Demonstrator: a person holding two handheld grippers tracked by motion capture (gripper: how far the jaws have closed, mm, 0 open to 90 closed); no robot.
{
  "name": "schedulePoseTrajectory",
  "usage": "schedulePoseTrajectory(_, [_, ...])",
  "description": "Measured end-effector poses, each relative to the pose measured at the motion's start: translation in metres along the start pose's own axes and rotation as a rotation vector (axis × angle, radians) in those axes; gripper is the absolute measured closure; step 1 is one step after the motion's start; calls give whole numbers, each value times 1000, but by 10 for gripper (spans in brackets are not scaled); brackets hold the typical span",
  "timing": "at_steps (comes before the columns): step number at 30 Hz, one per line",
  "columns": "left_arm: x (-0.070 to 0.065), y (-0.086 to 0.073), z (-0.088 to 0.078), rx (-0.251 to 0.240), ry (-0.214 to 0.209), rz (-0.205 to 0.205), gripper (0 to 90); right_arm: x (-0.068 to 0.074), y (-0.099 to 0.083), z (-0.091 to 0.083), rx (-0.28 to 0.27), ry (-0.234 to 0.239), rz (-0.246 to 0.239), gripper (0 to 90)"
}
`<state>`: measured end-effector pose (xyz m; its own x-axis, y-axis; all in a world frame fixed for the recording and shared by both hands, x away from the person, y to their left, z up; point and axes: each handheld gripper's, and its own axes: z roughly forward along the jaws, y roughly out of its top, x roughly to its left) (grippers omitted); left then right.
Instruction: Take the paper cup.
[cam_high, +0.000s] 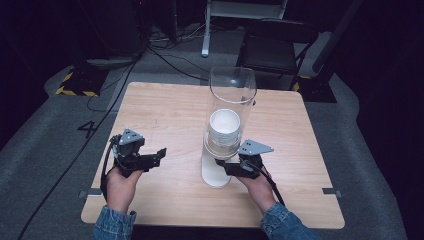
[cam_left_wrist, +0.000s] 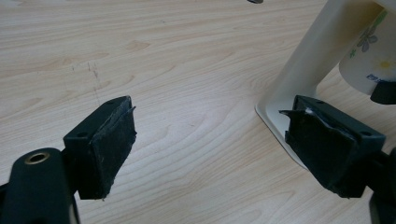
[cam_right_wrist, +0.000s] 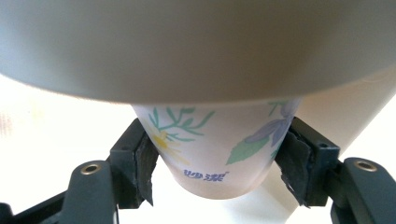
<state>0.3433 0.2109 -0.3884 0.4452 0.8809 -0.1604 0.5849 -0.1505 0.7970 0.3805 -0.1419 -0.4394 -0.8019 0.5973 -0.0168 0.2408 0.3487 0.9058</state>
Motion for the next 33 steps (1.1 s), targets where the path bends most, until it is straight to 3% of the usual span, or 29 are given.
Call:
schedulePoseTrajectory(13, [1, -1, 1, 8, 3, -6, 160, 3, -4, 7, -35, 6, 41, 353])
schedulePoseTrajectory(21, [1, -1, 1, 10, 3, -4, 160, 4, -6, 12, -67, 74, 110, 355])
schedulePoseTrajectory(33, [0, -1, 2, 10, 1, -2, 160, 4, -7, 11, -57, 43, 58, 357])
